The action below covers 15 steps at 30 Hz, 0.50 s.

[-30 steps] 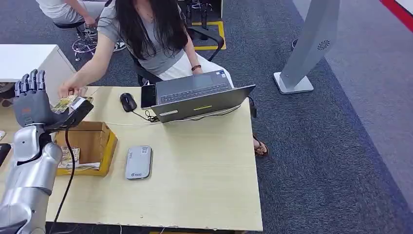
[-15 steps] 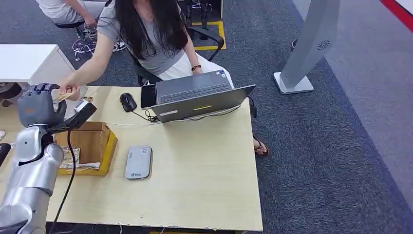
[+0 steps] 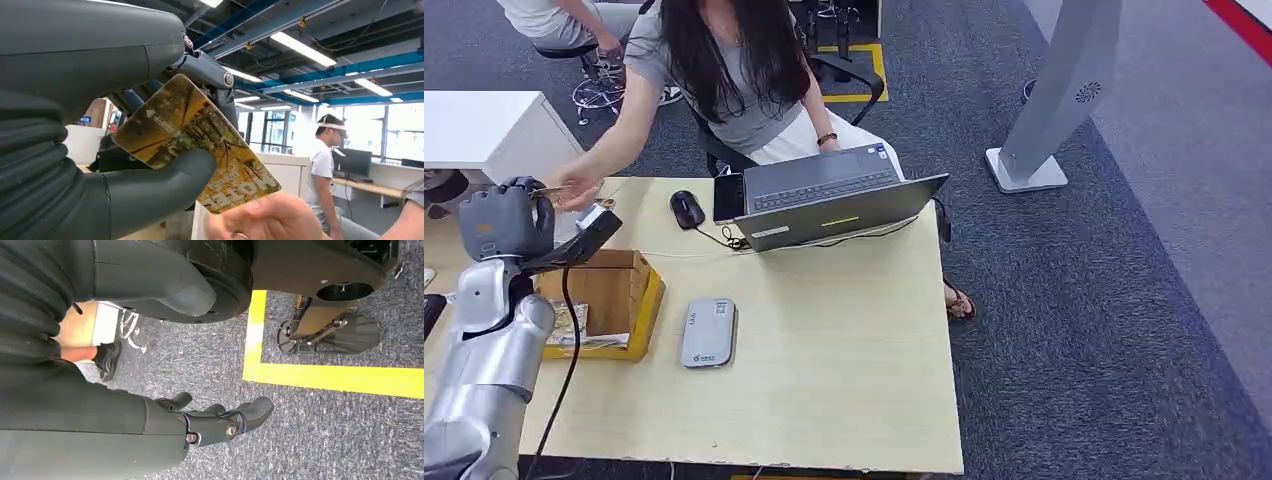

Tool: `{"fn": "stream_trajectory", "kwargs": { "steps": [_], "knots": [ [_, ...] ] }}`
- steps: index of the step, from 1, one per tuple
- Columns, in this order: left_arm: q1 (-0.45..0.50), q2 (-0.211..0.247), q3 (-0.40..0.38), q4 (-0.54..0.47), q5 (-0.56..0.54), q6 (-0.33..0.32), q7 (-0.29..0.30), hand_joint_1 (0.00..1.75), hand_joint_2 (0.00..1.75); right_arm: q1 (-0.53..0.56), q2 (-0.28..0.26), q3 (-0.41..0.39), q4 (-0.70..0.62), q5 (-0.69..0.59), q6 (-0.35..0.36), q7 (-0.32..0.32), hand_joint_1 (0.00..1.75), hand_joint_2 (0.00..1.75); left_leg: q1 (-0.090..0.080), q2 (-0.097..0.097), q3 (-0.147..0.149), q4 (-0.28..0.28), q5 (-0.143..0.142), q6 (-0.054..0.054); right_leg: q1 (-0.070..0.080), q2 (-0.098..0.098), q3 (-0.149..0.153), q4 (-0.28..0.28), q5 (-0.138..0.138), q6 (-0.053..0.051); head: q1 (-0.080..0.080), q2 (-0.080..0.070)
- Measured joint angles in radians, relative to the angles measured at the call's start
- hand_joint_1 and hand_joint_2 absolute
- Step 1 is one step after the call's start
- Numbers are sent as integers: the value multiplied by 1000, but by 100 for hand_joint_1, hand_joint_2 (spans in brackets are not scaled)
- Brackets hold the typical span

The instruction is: Pass the card to the sensor for recognition and then transmit it.

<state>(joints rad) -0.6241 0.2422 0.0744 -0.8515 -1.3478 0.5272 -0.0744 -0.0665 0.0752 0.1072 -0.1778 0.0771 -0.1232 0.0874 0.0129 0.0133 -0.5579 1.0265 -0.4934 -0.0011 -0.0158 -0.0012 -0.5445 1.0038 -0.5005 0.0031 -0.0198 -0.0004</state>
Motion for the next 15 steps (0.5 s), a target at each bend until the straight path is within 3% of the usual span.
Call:
{"fn": "stream_trajectory", "kwargs": {
  "steps": [6,15],
  "knots": [
    [11,-13,-5,0,48,-2,-30,175,175,0,1,-2,0,-1,0,0,0,175,0,0,0,0,0,0,0,0,0,0,0,0,0,0],
    [80,-47,-16,-96,74,-14,-37,175,175,1,2,-6,0,-2,-1,0,0,175,0,1,0,0,0,0,0,0,0,0,0,0,0,0]
  ]
}}
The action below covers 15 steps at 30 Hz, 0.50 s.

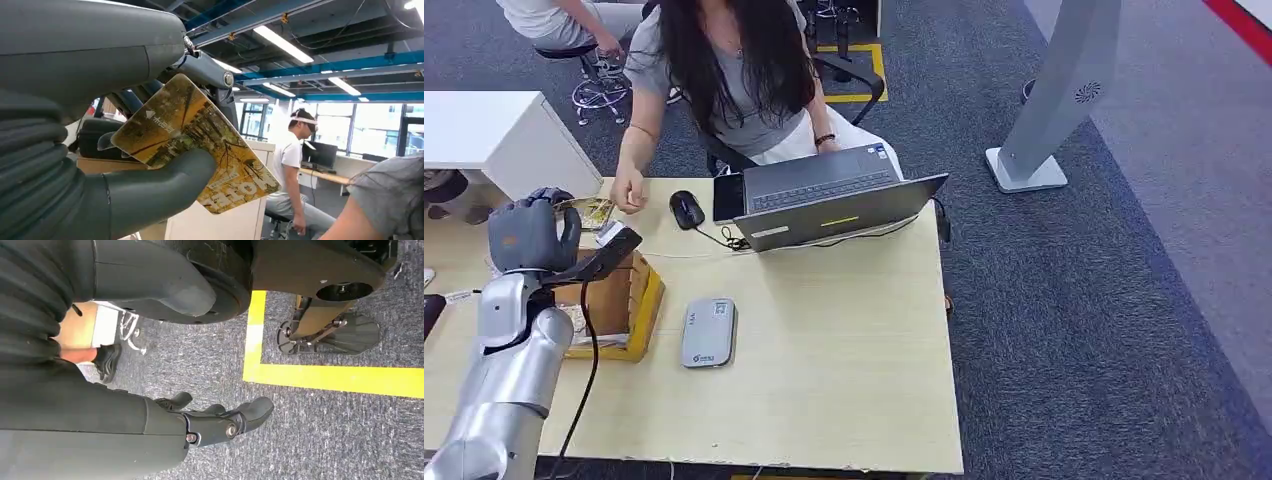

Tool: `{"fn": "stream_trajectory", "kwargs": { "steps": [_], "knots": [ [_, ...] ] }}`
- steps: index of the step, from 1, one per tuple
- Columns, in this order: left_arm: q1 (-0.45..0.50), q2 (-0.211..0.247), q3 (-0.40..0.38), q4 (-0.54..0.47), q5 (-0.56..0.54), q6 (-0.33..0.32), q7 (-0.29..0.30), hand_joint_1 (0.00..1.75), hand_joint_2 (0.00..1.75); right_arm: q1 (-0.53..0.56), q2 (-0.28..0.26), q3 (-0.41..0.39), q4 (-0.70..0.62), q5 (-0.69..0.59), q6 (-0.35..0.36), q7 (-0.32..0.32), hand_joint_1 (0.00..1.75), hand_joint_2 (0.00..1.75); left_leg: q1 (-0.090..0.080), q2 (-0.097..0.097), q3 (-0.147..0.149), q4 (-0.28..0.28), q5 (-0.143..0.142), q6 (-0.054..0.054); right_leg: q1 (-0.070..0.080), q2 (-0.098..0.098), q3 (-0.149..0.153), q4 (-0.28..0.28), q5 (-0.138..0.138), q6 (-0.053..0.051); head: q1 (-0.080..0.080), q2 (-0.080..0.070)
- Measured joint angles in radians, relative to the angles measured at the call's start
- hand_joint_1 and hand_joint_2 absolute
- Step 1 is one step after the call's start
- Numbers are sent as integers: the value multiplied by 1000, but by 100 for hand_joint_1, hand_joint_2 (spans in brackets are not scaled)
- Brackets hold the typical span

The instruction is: Pass the card to the sensor for recognition and then transmit it.

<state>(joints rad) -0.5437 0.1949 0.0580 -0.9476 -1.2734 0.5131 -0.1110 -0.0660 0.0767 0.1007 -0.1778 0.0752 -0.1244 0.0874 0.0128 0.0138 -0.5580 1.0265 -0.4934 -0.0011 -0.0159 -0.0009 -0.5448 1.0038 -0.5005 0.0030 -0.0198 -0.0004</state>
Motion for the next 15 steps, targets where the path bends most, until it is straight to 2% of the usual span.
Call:
{"fn": "stream_trajectory", "kwargs": {
  "steps": [15],
  "knots": [
    [12,-6,0,-24,1,-1,0,175,175,0,0,0,0,0,0,0,0,175,0,0,0,0,0,0,0,0,0,0,0,0,0,0]
  ]
}}
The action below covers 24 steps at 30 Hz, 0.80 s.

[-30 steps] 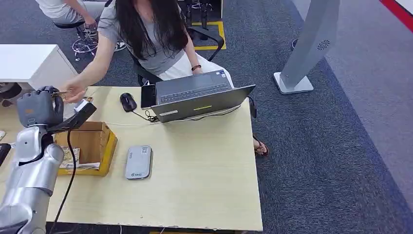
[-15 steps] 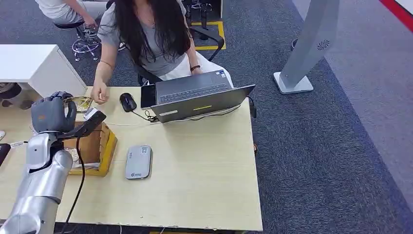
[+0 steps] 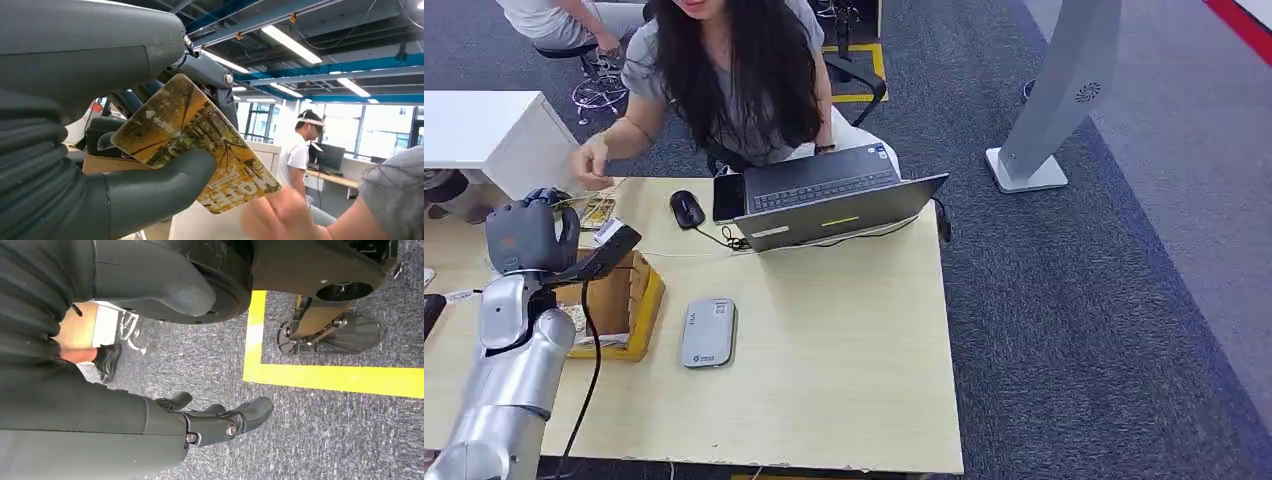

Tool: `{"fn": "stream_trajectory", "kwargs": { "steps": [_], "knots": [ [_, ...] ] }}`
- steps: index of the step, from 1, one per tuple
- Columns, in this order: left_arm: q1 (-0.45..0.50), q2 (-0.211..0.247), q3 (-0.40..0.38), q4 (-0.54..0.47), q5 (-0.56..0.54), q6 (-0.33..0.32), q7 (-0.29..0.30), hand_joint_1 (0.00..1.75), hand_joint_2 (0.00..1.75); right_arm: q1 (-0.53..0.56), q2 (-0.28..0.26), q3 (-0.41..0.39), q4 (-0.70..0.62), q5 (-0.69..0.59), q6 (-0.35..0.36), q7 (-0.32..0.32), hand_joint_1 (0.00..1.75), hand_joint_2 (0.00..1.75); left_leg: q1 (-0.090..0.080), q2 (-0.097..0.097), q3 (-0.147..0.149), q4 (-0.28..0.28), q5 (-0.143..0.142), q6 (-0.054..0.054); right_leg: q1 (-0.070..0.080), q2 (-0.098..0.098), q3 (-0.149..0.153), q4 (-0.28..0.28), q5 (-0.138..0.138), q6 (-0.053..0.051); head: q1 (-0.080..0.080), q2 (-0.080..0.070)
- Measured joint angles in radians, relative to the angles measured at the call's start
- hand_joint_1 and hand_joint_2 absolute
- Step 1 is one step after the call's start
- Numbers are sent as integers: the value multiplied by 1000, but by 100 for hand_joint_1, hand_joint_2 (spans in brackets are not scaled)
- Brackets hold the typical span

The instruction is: Pass the card to the sensor for recognition and then transmit it.

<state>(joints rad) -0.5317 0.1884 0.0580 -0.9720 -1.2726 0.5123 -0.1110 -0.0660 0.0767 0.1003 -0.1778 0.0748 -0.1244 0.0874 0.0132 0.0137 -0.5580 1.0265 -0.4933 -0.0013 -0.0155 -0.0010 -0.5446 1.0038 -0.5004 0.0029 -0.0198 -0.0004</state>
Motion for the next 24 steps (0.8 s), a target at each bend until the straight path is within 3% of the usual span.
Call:
{"fn": "stream_trajectory", "kwargs": {
  "steps": [5,9,17,24],
  "knots": [
    [8,-4,-1,-11,10,-5,-2,175,175,0,0,-1,0,-1,-1,0,0,175,0,0,0,0,0,0,0,0,0,0,0,0,0,0],
    [59,-35,-16,-88,27,-67,20,175,175,1,2,-3,0,-9,-8,0,0,175,0,0,0,0,0,0,0,0,0,0,0,0,0,0],
    [169,-97,-100,-238,33,-130,32,175,175,1,5,-14,0,-13,-20,2,0,175,0,0,0,0,0,0,0,0,0,0,0,0,0,0],
    [268,-139,-179,-323,17,-134,40,175,175,5,5,-27,0,-16,-26,0,0,175,0,0,0,0,0,0,0,0,0,0,0,0,0,0]
  ]
}}
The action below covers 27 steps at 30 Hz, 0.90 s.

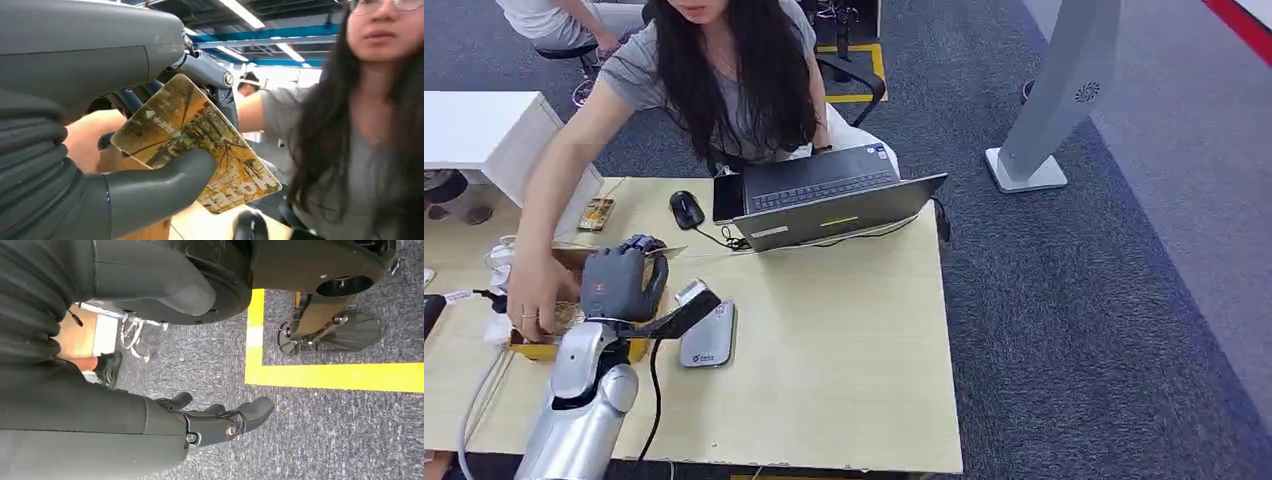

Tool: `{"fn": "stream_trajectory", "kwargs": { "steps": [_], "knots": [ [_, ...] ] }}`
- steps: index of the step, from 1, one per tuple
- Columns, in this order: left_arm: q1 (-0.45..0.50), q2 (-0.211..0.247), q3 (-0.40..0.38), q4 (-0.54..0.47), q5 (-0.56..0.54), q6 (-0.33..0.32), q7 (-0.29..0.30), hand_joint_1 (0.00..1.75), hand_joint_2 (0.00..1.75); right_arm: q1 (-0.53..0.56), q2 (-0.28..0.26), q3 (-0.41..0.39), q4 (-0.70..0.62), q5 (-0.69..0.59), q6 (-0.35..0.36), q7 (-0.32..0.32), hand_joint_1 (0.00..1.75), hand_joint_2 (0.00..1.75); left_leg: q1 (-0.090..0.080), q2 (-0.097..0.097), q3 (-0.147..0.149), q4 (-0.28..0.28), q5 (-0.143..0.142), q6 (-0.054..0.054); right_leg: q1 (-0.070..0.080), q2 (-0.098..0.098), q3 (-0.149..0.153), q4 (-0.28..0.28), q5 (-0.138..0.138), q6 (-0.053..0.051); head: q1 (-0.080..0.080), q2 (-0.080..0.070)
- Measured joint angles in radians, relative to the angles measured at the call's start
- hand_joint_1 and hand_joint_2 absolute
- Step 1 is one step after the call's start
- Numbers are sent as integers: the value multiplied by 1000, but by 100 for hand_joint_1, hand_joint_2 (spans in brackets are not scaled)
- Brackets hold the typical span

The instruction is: Pass the card to the sensor for recognition and then transmit it.

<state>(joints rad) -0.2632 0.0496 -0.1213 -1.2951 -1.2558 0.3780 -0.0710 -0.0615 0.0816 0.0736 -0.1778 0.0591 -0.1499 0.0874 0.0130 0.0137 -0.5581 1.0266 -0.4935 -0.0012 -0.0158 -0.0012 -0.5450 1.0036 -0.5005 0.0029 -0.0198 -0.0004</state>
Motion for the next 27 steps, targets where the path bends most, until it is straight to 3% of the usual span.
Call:
{"fn": "stream_trajectory", "kwargs": {
  "steps": [10,17,27],
  "knots": [
    [28,-12,-24,-6,3,-19,9,175,175,11,0,-6,0,0,-4,7,0,175,0,0,0,0,0,0,0,0,0,0,0,0,0,0],
    [16,-11,-47,42,5,-217,109,175,175,13,0,-16,0,4,-4,11,0,175,0,0,0,0,0,0,0,0,0,0,0,0,0,0],
    [8,-6,-53,106,5,-233,114,175,175,16,0,-22,0,5,-4,12,0,175,0,0,0,0,0,0,0,0,0,0,0,-1,0,0]
  ]
}}
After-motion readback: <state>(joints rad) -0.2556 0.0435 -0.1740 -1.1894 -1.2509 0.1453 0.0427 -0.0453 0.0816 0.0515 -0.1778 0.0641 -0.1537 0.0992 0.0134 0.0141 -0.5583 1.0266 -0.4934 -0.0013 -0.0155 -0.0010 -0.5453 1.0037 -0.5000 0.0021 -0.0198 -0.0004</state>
